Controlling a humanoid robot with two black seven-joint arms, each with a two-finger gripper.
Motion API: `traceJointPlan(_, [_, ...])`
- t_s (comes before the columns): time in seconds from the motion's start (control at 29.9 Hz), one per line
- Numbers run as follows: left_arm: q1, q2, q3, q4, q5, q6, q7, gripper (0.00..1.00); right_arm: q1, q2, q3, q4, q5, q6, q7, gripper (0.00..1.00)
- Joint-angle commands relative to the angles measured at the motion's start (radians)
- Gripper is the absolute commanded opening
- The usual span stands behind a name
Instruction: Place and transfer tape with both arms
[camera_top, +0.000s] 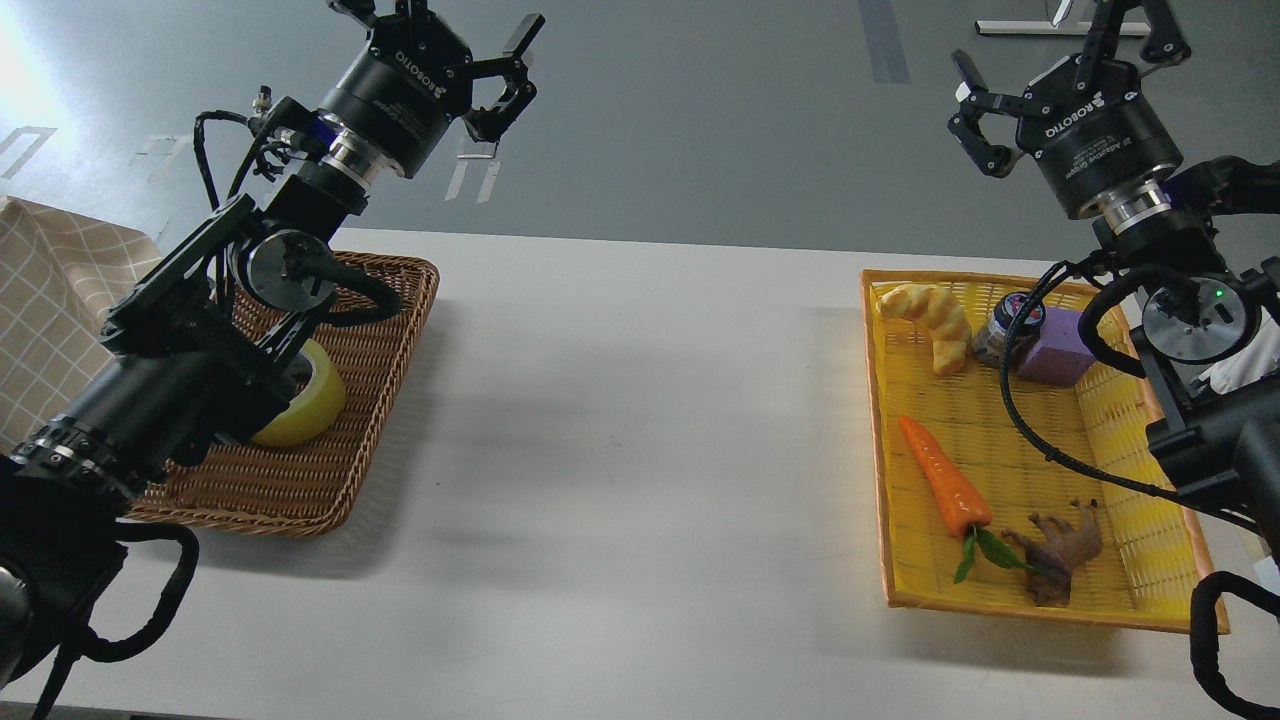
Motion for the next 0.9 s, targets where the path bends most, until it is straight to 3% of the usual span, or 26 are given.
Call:
traceJointPlan(0.0, [0.005,-0.001,0.001,0.001,-0.014,0.0,0.001,0.98,0.002,0.009,0.003,0.002,0.001,0.0,0.001,1.0])
traceJointPlan(0.37, [0.054,0.019,0.001,-0.014,-0.011,0.0,0.003,0.98,-0.029,0.009,-0.015,0.052,0.0,0.0,0.001,1.0])
traceJointPlan(0.57, [0.105,0.038,0.0,-0.106,-0.01,0.0,0.006,0.98,-0.05,-0.002,-0.045,0.087,0.0,0.0,0.006,1.0])
traceJointPlan(0.87, [0.095,0.037,-0.008,-0.094,-0.016,0.0,0.004,0.98,-0.058,0.003,-0.039,0.106,0.001,0.0,0.012,1.0])
